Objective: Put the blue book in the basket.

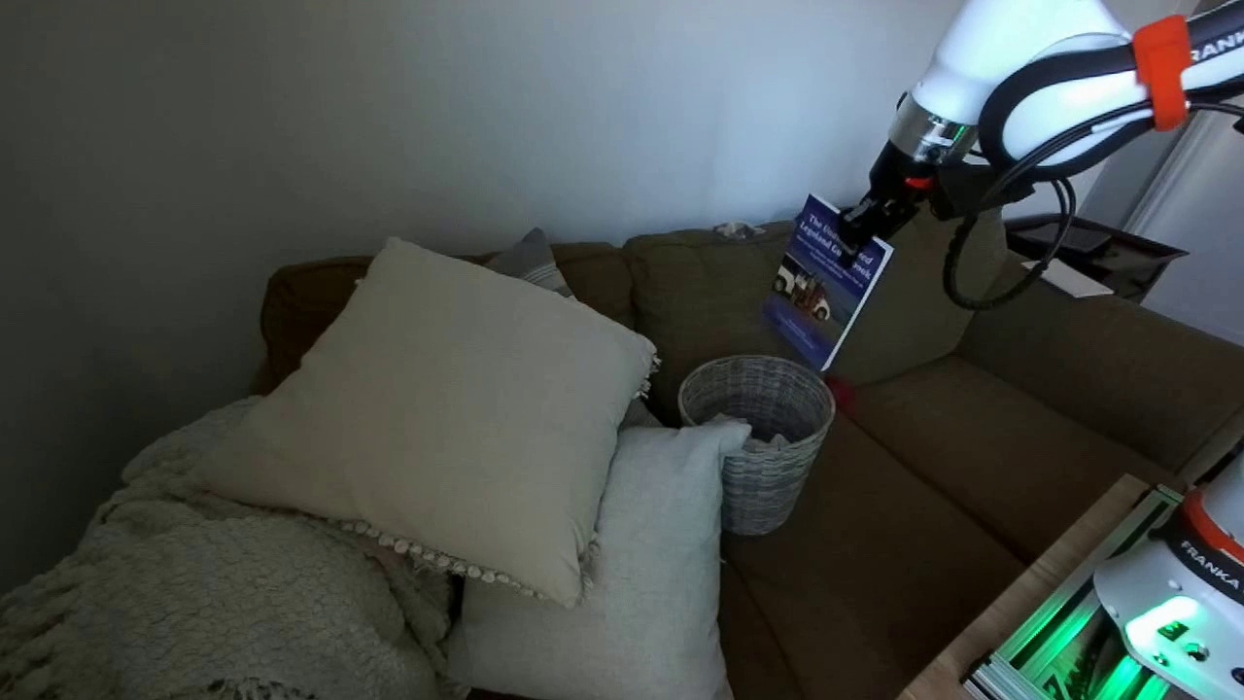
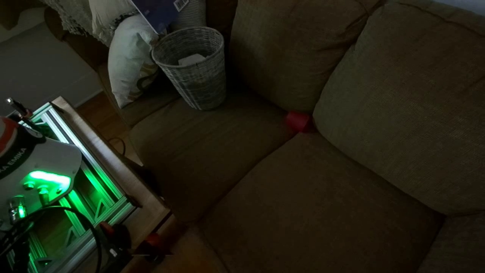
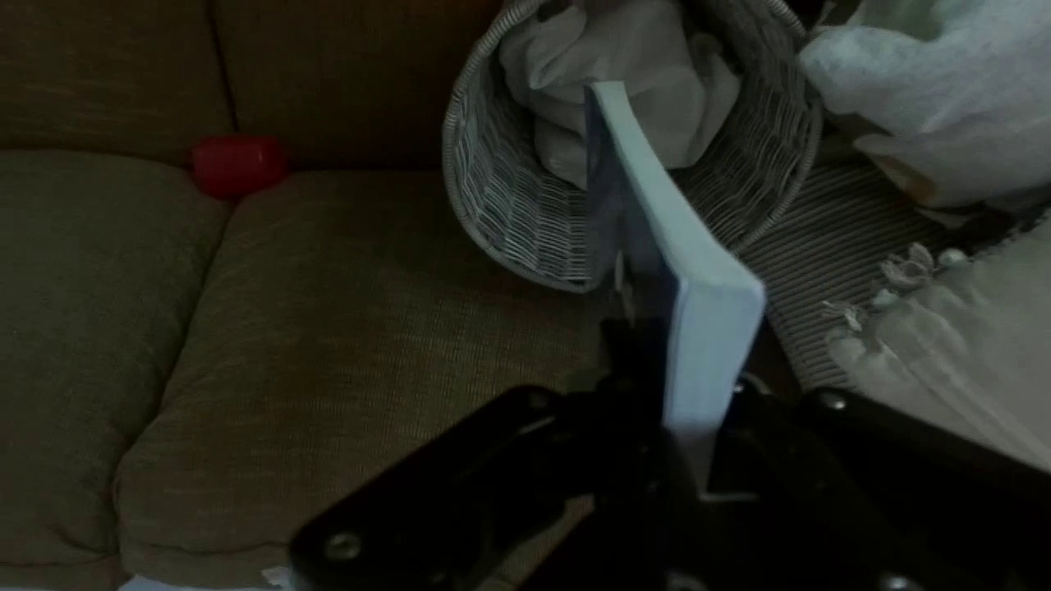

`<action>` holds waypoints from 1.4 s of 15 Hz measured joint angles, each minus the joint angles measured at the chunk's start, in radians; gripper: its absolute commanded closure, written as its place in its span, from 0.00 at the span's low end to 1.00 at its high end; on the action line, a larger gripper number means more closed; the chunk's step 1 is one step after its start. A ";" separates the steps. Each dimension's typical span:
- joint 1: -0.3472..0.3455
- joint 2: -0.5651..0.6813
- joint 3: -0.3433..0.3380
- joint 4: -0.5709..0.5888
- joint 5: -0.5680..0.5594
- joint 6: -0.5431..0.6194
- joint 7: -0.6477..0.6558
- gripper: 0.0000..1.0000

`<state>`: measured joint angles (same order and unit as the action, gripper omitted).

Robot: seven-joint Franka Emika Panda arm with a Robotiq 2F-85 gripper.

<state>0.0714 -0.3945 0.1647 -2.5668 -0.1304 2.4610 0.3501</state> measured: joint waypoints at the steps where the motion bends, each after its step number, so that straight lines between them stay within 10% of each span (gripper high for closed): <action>1: -0.004 0.046 -0.012 0.019 0.016 0.000 -0.026 0.97; 8: 0.013 0.318 -0.014 0.104 0.075 -0.003 -0.109 0.97; 21: 0.004 0.402 -0.066 0.185 0.064 0.078 -0.027 0.97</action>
<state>0.0756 0.0074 0.0987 -2.3813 -0.0668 2.5391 0.3233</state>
